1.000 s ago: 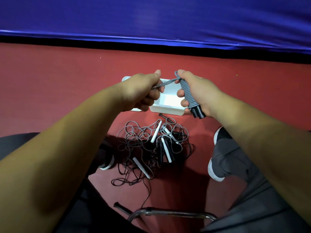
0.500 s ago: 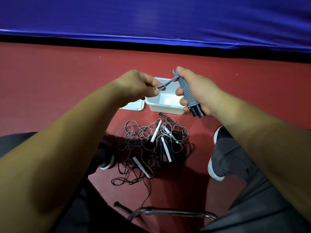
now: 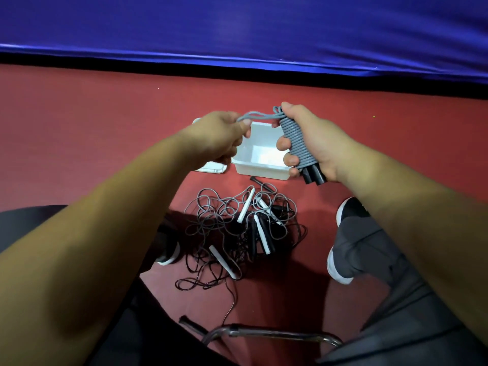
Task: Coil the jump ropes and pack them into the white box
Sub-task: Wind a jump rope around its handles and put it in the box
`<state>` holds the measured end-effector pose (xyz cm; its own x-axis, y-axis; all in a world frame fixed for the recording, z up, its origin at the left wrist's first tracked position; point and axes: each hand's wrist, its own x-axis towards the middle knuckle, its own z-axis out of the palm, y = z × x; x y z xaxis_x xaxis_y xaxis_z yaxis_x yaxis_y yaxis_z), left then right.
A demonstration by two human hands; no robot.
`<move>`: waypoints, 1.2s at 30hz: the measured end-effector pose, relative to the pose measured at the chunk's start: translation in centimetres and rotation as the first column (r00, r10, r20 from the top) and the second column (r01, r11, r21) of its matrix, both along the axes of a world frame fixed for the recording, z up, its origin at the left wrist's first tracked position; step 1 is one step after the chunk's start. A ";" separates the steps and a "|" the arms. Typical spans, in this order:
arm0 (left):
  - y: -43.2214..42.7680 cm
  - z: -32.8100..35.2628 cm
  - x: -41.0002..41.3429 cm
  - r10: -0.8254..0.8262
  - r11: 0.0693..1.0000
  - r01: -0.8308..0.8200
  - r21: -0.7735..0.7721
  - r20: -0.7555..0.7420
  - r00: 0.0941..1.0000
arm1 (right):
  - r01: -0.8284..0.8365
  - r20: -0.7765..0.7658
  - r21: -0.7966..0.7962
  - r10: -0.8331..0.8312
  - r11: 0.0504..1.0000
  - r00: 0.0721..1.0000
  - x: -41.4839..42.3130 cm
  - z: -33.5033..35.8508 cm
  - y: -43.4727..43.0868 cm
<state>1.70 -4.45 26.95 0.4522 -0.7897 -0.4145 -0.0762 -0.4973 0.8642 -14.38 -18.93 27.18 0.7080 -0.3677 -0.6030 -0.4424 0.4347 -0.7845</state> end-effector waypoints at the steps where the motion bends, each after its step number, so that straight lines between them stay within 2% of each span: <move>1: -0.1 0.2 0.0 0.031 0.996 -0.040 -0.082 -0.108 0.994 | 0.007 -0.004 -0.008 -0.007 1.000 1.000 0.0 0.0 -0.1; 3: -0.2 0.4 -0.2 0.026 0.980 -0.068 -0.188 -0.219 0.975 | 0.018 -0.003 -0.012 -0.018 1.000 1.000 0.0 -0.1 -0.2; 5: -0.2 0.7 -0.5 -0.021 0.969 -0.041 -0.242 -0.250 0.968 | 0.042 -0.002 0.005 -0.042 0.999 0.999 0.0 -0.1 -0.3; 7: -0.4 1.3 -0.8 -0.035 0.967 -0.035 -0.252 -0.266 0.963 | 0.058 -0.011 0.004 -0.058 0.998 0.998 0.0 -0.2 -0.5; 11: -0.8 1.3 -0.5 0.049 0.965 -0.132 -0.228 -0.335 0.941 | 0.058 -0.026 -0.011 -0.058 0.998 0.998 -0.2 -0.3 -0.7; 13: -0.5 1.0 -0.2 -0.005 0.968 -0.060 -0.242 -0.259 0.966 | 0.081 -0.023 -0.013 -0.082 0.997 0.996 -0.2 -0.1 -0.7; 16: 0.1 1.1 0.2 -0.087 0.982 0.068 -0.177 -0.100 0.991 | 0.119 -0.011 -0.012 -0.119 0.993 0.993 -0.4 0.4 -1.1; 18: 0.3 1.1 0.4 -0.105 0.987 0.098 -0.124 -0.054 0.993 | 0.121 0.002 0.013 -0.121 0.993 0.993 -0.4 0.7 -1.2; 24: 0.3 0.5 0.8 0.020 1.000 -0.021 -0.006 -0.153 0.988 | 0.039 0.032 0.018 -0.039 0.999 0.999 -0.3 1.4 -0.5; 30: 0.1 0.0 0.5 0.019 0.996 -0.017 0.082 -0.017 1.000 | -0.101 0.069 0.021 0.099 0.995 0.993 -0.6 1.4 0.4; 34: -0.3 0.3 0.4 -0.002 0.997 -0.006 0.083 0.092 0.996 | -0.278 0.068 0.075 0.273 0.958 0.960 -1.2 1.6 0.9; 36: -0.3 0.5 0.4 -0.023 0.997 0.017 0.071 0.092 0.995 | -0.296 0.068 0.078 0.291 0.952 0.954 -1.3 1.7 1.0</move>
